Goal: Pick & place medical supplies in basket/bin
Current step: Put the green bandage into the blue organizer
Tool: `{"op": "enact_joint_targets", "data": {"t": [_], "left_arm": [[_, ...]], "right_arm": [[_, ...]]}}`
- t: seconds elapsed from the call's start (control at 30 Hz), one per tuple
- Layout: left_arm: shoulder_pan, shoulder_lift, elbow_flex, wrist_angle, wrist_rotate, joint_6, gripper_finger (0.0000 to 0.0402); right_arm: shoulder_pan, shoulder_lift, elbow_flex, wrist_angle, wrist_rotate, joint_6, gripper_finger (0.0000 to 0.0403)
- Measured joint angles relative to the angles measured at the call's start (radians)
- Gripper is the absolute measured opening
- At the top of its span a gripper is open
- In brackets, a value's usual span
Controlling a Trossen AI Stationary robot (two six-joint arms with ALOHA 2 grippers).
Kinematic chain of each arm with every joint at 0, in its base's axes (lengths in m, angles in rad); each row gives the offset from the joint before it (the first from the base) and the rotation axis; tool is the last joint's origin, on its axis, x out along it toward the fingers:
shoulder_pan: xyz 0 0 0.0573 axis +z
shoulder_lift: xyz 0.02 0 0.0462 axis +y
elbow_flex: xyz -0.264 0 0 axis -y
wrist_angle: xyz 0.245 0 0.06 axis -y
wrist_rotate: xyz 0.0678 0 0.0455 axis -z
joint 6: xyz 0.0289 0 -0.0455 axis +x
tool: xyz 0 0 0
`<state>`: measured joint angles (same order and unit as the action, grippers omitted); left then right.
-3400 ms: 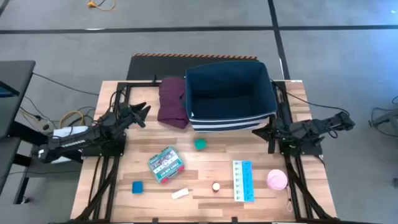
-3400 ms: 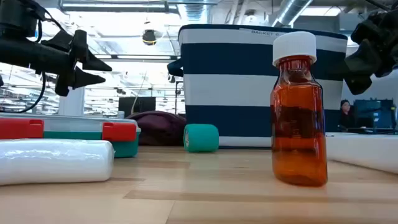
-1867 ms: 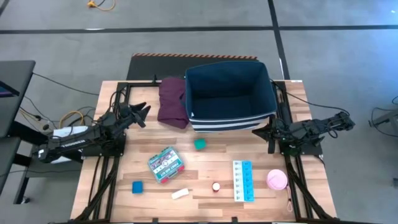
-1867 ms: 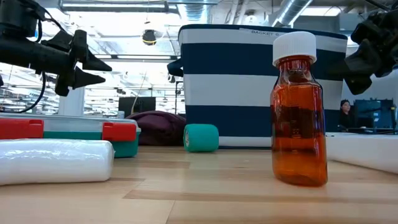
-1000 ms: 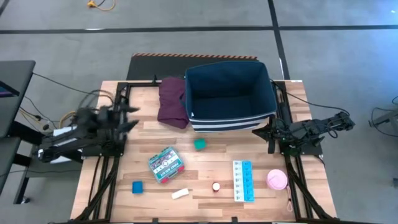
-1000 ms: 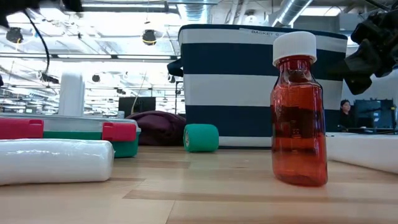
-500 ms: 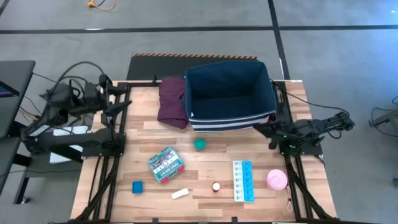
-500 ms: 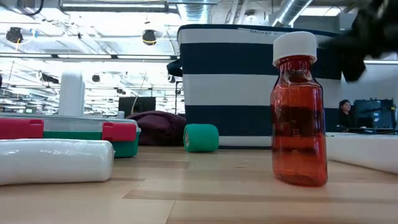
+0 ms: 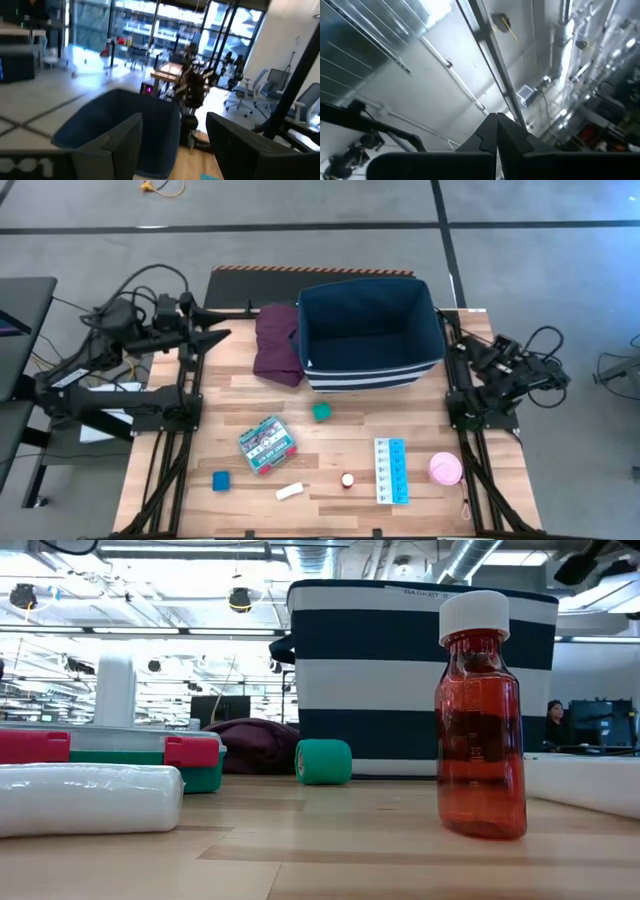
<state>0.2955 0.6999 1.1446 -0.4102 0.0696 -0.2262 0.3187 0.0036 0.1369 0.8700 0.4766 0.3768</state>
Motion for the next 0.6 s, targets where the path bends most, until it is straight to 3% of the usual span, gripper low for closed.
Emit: {"op": "enact_joint_targets", "data": {"t": [0.23,0.43,0.6], "left_arm": [[0.0,0.067,-0.002,-0.106,0.0,-0.029,0.021],[0.001,0.143,-0.003,-0.235,0.118,-0.188,0.021],[0.0,0.199,-0.003,-0.188,0.164,-0.168,0.021]], "right_arm": [[0.0,0.002,0.0,0.126,-0.204,-0.08,0.0],[0.0,0.003,0.045,0.123,-0.211,-0.108,0.0],[0.0,0.018,0.175,-0.015,-0.265,-0.173,0.0]]}}
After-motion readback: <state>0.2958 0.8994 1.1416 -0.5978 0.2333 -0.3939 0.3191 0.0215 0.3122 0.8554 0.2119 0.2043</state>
